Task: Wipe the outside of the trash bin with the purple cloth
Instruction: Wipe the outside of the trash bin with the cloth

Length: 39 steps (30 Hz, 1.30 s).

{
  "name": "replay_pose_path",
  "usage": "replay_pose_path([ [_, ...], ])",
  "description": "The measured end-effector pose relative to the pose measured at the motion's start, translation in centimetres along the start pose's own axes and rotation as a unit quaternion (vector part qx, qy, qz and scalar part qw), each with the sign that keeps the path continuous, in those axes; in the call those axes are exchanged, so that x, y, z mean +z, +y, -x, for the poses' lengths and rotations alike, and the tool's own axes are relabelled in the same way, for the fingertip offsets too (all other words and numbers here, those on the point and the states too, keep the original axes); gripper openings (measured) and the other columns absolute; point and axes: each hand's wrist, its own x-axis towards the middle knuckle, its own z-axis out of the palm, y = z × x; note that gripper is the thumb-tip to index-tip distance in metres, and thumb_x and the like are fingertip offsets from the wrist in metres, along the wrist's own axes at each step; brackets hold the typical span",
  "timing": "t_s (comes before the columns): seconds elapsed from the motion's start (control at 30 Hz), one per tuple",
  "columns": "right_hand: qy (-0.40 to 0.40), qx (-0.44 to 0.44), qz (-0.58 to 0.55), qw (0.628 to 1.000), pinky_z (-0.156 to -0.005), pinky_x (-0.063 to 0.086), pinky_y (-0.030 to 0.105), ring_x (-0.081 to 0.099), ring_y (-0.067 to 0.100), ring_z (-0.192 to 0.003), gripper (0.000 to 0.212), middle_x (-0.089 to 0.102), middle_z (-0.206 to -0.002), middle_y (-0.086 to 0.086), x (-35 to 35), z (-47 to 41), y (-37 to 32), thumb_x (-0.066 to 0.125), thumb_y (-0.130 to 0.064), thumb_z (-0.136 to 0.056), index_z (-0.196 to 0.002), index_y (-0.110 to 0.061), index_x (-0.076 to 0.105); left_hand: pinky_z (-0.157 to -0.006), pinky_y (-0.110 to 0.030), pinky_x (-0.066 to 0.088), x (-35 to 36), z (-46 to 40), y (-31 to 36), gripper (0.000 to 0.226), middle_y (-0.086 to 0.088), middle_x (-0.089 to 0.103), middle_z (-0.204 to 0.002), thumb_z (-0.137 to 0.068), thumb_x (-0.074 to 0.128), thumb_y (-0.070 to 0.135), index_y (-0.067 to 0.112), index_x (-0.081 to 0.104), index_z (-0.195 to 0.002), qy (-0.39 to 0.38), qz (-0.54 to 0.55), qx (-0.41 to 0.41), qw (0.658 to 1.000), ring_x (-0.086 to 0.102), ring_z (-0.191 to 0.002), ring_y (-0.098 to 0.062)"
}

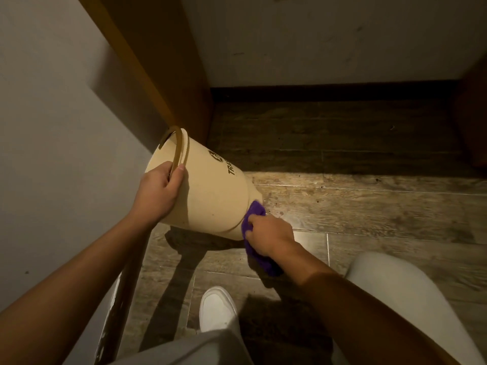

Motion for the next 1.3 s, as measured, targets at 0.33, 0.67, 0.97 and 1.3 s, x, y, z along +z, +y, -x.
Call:
replay_pose_path([
  [0.33,0.199,0.113,-0.361,0.904,-0.059,0.042,0.029,0.059,0.012,-0.076,0.030,0.060,-0.089,-0.011,-10.3,-0.7,5.5,0.053,-0.046,-0.103,-0.122,-0.029,0.068,-0.072,-0.032,0.050,-2.6,-4.1,3.3,0.040,-0.004,0.067,-0.102,-0.099,0.053,0.046,0.012,0.065,-0.117,-0.090,0.005,-0.025,0.996,0.064,-0.092,-0.022],
  [0.67,0.208,0.086,-0.474,0.851,-0.072,0.048,0.033,0.061,0.015,-0.092,0.030,0.062,-0.105,-0.010,-9.0,-2.0,4.2,0.056,-0.045,-0.103,-0.127,-0.030,0.065,-0.070,-0.030,0.042,-1.8,-1.5,1.2,0.032,0.009,0.064,-0.099,-0.100,0.043,0.056,0.034,0.065,-0.092,-0.073,0.129,-0.087,0.985,0.061,-0.091,-0.015],
  [0.97,0.216,0.060,-0.479,0.848,-0.080,0.051,0.036,0.062,0.018,-0.103,0.036,0.064,-0.124,-0.003,-9.0,-2.5,2.8,0.057,-0.044,-0.104,-0.135,-0.028,0.063,-0.077,-0.024,0.043,0.0,2.3,0.0,0.035,0.016,0.058,-0.115,-0.105,0.033,0.050,0.032,0.056,-0.125,-0.042,0.116,-0.055,0.991,0.053,-0.105,-0.002],
  [1.3,0.219,-0.162,-0.359,0.893,-0.073,0.047,0.022,0.061,0.001,-0.096,0.037,0.064,-0.118,-0.013,-12.1,-2.0,-5.0,0.051,-0.043,-0.106,-0.141,-0.033,0.056,-0.066,-0.022,0.037,1.8,0.8,0.9,0.024,0.020,0.054,-0.100,-0.103,0.033,0.033,0.034,0.056,-0.098,0.016,0.190,-0.131,0.973,0.051,-0.090,-0.001],
])
